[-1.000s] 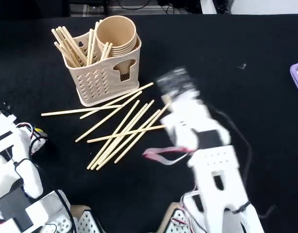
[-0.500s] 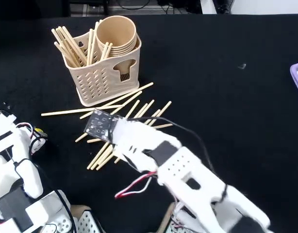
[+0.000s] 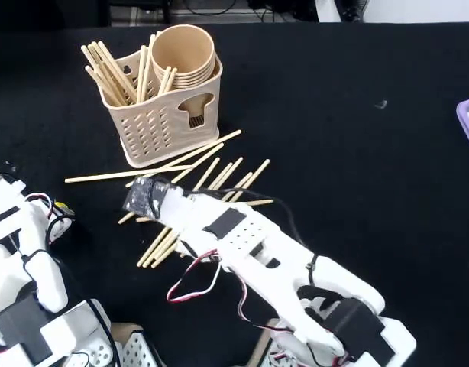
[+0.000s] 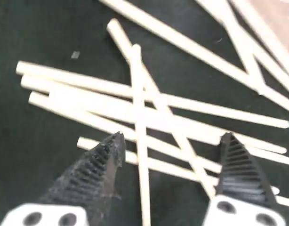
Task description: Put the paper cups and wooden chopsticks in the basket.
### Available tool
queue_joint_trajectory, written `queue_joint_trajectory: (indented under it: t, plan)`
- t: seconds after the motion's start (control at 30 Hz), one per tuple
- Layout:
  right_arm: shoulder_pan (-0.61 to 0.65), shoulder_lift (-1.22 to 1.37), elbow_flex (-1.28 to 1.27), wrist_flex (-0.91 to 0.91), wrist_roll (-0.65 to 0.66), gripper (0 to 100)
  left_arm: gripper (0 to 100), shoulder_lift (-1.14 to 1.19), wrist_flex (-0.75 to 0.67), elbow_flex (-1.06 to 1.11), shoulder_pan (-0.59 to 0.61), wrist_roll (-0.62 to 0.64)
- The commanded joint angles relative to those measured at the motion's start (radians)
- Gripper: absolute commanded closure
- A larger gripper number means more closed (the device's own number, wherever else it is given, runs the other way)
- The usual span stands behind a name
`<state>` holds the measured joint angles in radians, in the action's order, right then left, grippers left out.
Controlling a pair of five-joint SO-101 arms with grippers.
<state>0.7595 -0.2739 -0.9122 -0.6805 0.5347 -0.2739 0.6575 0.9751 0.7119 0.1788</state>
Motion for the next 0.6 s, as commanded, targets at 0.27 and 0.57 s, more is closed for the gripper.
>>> queue_joint_trajectory:
  t: [0.27, 0.57]
  plan:
    - [-0.052, -0.002, -0.093, 0.170, 0.123, 66.4, 76, 0.002, -0.014, -0.028, -0.004, 0.003]
    - [-0.069, 0.093, -0.038, 0.110, 0.132, 49.2, 76, 0.002, -0.014, -0.028, -0.004, 0.003]
